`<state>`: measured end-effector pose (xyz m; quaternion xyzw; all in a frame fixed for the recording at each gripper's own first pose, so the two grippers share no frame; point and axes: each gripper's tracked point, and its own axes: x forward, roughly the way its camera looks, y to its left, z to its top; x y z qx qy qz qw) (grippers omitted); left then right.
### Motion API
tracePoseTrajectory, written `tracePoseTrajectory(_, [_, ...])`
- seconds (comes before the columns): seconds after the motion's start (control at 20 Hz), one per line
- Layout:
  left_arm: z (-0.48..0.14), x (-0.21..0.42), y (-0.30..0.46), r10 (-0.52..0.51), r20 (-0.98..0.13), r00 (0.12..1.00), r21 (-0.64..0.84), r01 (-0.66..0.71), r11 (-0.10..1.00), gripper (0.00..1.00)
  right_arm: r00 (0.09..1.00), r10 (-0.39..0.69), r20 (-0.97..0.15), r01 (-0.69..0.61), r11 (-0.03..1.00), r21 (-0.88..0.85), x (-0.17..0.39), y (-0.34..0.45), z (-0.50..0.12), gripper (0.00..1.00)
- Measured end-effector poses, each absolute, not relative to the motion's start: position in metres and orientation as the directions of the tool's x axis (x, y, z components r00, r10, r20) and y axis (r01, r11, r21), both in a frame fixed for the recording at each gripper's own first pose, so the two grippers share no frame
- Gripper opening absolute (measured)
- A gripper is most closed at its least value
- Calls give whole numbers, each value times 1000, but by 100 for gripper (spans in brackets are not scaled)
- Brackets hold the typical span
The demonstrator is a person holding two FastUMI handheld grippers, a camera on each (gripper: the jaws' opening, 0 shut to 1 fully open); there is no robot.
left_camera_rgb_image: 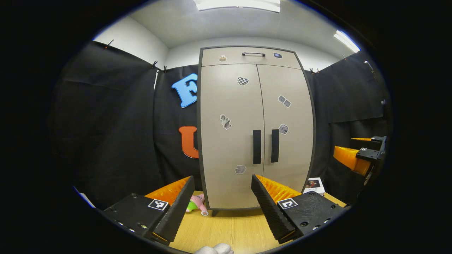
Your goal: Open the right door of the double-door shoe cabinet with the right hand, and open the left door with the left hand.
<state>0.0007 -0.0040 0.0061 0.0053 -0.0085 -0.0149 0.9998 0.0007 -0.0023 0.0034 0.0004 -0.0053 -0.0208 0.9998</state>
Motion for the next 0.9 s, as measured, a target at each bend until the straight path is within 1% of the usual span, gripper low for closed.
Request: tracePoseTrajectory(0.9, [1,6,-2,-23,20,1000,10,22,1000,96,999,-39,-8,39,999,-3,16,3,1,100])
